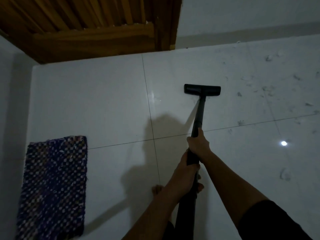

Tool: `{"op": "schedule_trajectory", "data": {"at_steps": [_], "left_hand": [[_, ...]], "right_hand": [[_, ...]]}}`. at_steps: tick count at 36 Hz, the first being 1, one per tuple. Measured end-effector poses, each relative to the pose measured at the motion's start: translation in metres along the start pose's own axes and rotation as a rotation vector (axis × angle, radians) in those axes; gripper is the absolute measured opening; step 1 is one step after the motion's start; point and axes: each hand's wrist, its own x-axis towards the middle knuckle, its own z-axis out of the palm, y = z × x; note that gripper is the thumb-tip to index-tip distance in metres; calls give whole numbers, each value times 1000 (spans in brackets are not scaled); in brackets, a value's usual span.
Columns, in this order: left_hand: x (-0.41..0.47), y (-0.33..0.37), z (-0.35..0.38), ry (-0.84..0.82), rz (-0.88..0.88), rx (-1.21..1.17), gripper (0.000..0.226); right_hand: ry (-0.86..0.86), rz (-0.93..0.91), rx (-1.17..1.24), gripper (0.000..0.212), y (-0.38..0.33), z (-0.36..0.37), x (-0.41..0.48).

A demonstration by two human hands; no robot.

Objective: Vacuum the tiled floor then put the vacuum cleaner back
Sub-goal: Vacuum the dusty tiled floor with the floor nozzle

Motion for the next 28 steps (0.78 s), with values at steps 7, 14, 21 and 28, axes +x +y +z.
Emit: {"op": "schedule_trajectory", "data": {"at_steps": [7,14,21,28], "left_hand": [[-34,-33,9,23,12,-13,51],[-64,-61,19,61,28,-23,48],[-75,-81,29,87,34,-20,46],[-78,-102,53,113,26,-59,46]], "right_hand": [[-11,-16,-3,71,33,5,-35],[-37,-54,-51,68,55,8,-68],[-88,-57,-104,71,75,11,-74],[-111,-50,-138,73,102,0,-75]]}}
